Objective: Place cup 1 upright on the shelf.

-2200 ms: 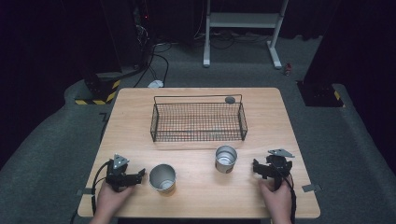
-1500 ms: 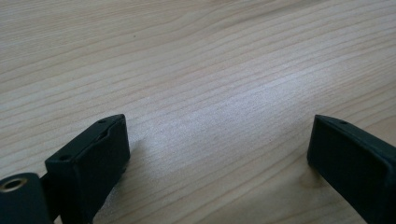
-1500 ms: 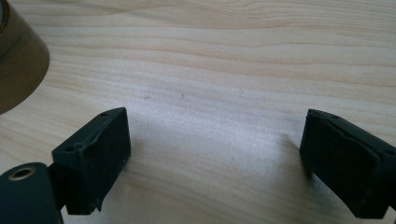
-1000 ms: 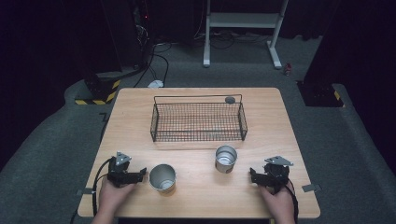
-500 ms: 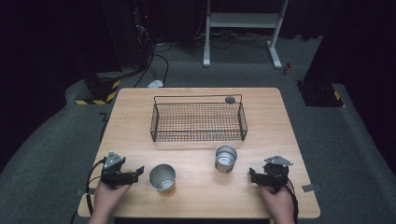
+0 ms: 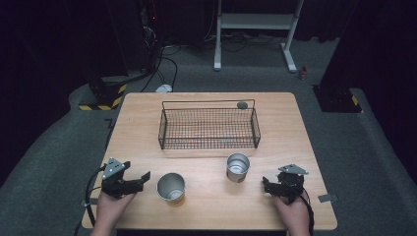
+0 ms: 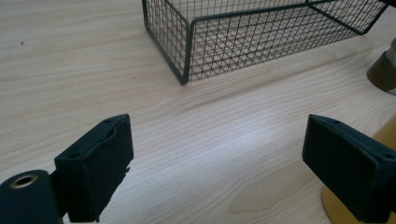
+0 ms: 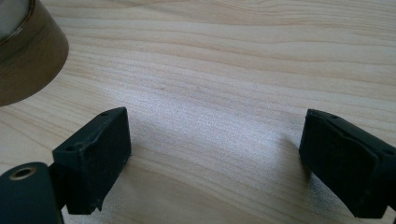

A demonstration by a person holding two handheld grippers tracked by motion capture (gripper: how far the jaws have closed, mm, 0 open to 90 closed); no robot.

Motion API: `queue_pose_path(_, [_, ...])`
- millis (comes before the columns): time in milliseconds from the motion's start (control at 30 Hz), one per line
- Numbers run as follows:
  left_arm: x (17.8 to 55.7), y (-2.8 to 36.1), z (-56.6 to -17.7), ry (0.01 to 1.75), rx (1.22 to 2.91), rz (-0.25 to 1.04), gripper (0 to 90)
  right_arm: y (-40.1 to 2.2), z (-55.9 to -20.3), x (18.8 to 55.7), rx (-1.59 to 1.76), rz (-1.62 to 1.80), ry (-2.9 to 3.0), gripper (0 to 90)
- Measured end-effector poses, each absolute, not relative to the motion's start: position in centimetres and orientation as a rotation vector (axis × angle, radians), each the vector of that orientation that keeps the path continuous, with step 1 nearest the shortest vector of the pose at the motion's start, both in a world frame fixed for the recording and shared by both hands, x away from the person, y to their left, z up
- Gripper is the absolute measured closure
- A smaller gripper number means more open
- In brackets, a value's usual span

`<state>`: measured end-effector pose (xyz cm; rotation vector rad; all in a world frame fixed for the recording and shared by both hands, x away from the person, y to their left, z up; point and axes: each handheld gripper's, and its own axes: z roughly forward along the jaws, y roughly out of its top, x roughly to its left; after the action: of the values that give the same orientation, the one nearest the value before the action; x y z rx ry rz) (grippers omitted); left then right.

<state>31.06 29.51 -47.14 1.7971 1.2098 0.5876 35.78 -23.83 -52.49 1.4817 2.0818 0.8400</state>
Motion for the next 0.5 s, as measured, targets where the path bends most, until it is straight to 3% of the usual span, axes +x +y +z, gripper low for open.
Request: queue_pose_path(500, [29.5,28.4,-44.7,1.115,1.753,0.607,9.5,-23.8,-52.5,35.7,1.481,0.841,2.08,9.4])
